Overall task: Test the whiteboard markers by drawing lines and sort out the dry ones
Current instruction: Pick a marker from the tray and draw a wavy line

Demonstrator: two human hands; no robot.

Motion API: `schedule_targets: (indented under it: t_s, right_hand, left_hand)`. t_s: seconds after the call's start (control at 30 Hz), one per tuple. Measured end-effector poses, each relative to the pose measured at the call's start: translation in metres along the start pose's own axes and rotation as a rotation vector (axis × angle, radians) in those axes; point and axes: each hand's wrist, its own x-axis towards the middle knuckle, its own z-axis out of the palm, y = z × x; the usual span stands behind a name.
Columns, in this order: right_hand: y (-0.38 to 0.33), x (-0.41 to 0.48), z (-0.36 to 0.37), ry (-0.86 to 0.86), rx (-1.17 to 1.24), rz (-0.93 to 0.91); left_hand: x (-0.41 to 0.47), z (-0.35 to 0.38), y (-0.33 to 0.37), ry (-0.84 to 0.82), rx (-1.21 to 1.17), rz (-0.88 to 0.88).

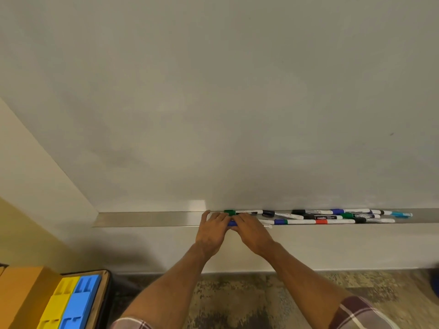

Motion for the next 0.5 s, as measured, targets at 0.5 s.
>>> schedule_targets:
  t_s: [0.5]
  right_hand:
    - [0.043, -0.053, -0.062, 0.133, 0.026, -0.01]
  left_hand:
    - [0.008, -0.027, 0.062, 0.068, 0.26, 0.098]
